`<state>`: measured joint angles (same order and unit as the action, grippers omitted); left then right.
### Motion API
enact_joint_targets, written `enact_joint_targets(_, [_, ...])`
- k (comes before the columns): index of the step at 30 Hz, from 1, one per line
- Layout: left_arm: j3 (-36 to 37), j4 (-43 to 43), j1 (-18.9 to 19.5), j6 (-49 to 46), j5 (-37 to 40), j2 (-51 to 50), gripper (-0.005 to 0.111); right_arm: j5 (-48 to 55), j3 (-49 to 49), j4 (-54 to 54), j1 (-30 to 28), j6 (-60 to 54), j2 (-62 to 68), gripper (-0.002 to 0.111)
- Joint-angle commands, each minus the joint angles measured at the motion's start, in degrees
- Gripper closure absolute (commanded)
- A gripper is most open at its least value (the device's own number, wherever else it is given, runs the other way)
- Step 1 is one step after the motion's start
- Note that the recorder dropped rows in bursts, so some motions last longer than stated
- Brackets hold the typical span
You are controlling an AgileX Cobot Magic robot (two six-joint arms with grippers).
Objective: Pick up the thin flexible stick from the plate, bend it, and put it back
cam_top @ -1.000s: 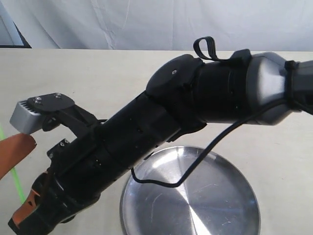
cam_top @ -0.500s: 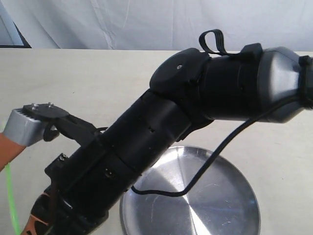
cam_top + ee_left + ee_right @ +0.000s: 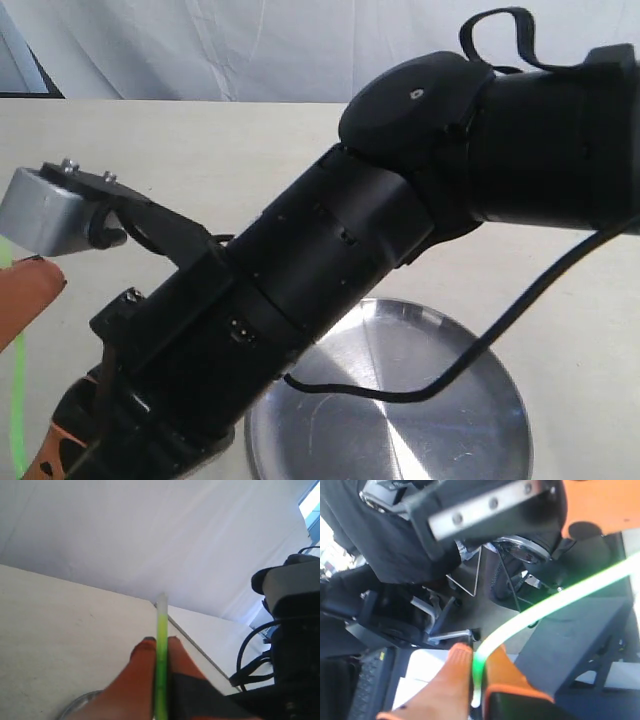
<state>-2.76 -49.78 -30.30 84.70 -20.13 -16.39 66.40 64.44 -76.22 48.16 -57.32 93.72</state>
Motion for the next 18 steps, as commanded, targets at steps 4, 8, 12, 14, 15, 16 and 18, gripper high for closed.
enact_joint_targets(4, [0.3, 2.4, -0.1, -3.8, 1.4, -0.1, 0.106, 3.6, -0.1, -0.4, -0.1, 1.2, -1.3, 0.109])
enact_joint_targets(8, [0.3, 16.5, -0.1, -3.8, -7.6, -0.1, 0.105, -10.5, -0.1, 6.6, -0.1, -1.3, -0.4, 0.109])
enact_joint_targets(12, [0.3, 16.1, -0.1, -0.9, -10.9, -0.1, 0.084, -14.3, -0.1, 2.3, -0.1, -6.3, 1.4, 0.109])
enact_joint_targets(14, [0.3, 14.4, -0.1, 0.8, -9.8, -0.1, 0.071, -13.9, -0.1, 0.2, -0.1, -7.7, 1.7, 0.109])
enact_joint_targets(15, [0.3, 13.0, -0.1, 2.4, -9.4, -0.1, 0.066, -14.3, -0.1, -1.1, -0.1, -8.1, 1.7, 0.109])
enact_joint_targets(16, [0.3, 9.6, -0.1, 4.9, -9.5, -0.1, 0.063, -15.0, -0.1, -3.6, -0.1, -8.7, 1.7, 0.109])
enact_joint_targets(18, [0.3, 4.6, -0.1, 6.8, -9.5, -0.1, 0.077, -15.3, -0.1, -5.2, -0.1, -8.7, 1.9, 0.109])
